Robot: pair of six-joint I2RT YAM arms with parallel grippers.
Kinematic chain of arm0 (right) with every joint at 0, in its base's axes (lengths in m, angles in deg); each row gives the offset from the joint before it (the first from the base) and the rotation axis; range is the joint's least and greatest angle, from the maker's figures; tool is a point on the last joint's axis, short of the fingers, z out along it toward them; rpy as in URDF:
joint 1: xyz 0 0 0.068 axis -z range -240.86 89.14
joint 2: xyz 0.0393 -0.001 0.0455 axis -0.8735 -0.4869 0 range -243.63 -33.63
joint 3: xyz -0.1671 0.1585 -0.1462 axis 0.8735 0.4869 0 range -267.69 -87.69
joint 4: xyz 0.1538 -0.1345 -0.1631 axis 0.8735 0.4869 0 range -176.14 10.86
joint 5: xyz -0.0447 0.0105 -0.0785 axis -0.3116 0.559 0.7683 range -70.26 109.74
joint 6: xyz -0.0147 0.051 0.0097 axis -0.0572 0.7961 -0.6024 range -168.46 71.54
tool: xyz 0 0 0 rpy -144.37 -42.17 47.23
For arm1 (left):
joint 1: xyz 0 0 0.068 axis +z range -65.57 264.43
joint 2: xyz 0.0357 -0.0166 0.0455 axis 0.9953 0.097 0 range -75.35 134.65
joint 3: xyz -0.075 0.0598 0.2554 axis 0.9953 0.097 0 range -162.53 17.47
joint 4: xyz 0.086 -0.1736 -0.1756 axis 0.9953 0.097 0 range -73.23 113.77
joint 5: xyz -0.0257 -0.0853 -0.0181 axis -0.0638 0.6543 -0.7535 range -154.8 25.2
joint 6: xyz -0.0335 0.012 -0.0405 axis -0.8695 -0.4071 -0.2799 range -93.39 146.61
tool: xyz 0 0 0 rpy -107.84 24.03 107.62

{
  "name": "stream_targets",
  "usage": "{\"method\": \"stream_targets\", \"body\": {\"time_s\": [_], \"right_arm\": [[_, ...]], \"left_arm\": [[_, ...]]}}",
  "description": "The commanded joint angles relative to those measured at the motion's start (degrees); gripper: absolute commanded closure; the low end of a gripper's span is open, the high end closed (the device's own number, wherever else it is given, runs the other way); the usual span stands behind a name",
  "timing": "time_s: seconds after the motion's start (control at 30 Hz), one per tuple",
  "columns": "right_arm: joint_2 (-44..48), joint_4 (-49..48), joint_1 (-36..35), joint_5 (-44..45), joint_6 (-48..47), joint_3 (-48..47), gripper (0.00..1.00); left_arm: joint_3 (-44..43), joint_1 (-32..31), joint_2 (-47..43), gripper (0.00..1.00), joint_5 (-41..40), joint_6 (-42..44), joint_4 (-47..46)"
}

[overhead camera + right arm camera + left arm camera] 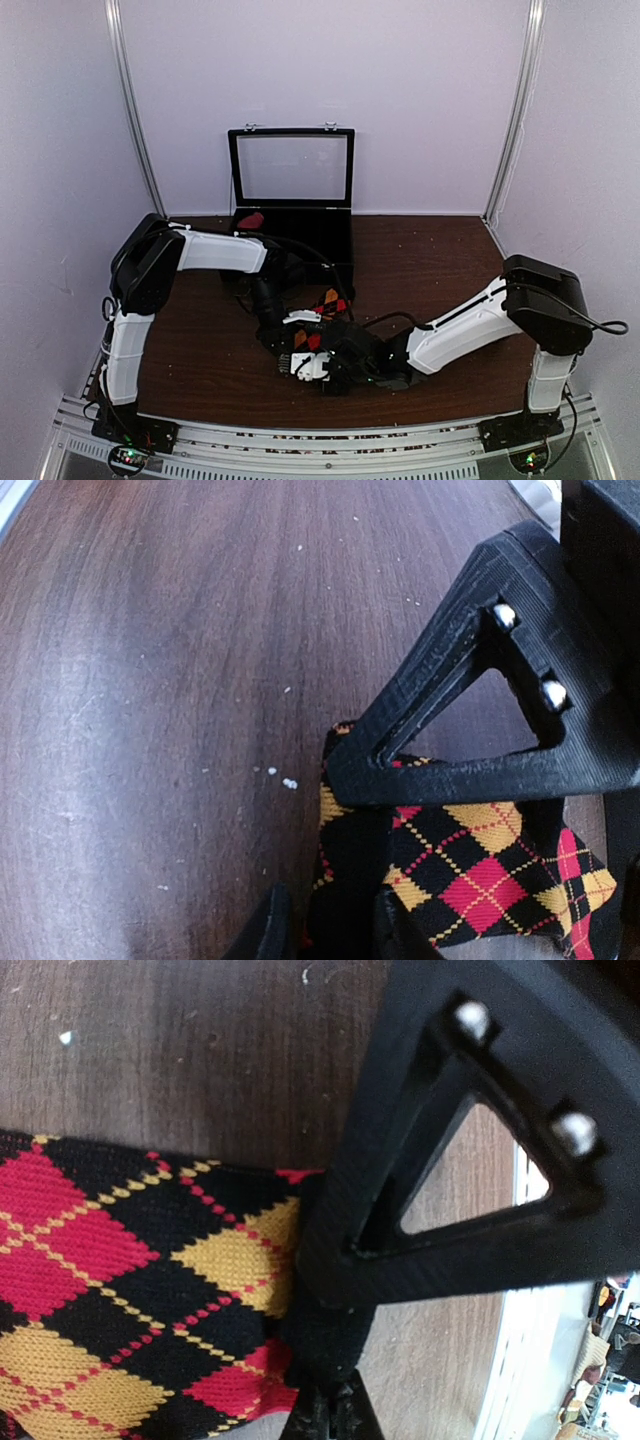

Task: Roll the socks
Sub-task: Roll the sock at the center of the board.

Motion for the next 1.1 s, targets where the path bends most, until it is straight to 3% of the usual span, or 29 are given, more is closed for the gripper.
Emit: {"method": "stream_targets", "body": {"time_s": [0.0, 0.2, 0.33, 0.4, 0.77, 1.07], "right_arm": [[-2.6, 2.6, 1.3, -1.9, 3.7, -1.7, 0.77], [-2.9, 4.9, 3.8, -6.5, 10.8, -2.2, 0.97], [-1.9, 4.5, 5.9, -13.6, 18.7, -0.3, 1.00], [-1.6, 4.2, 6.2, -16.9, 21.3, 0.7, 1.00], [-0.2, 13.3, 6.4, -33.6, 41.1, -2.6, 1.00], [-8.6, 14.1, 12.7, -41.5, 60.2, -6.2, 1.00]], "left_arm": [[-1.0, 0.5, 0.6, 1.00, 1.4, 1.3, 1.0], [0.6, 0.6, -1.6, 0.99, 0.7, 1.8, -1.0], [5.3, 2.1, -8.2, 0.74, 0.0, -1.3, -8.8], [8.0, 2.8, -12.4, 0.68, -0.1, -2.0, -12.6], [23.3, 4.2, -30.9, 0.63, -6.4, 0.1, -27.8], [27.7, 3.9, -33.6, 0.66, -5.7, 8.3, -25.6]]}}
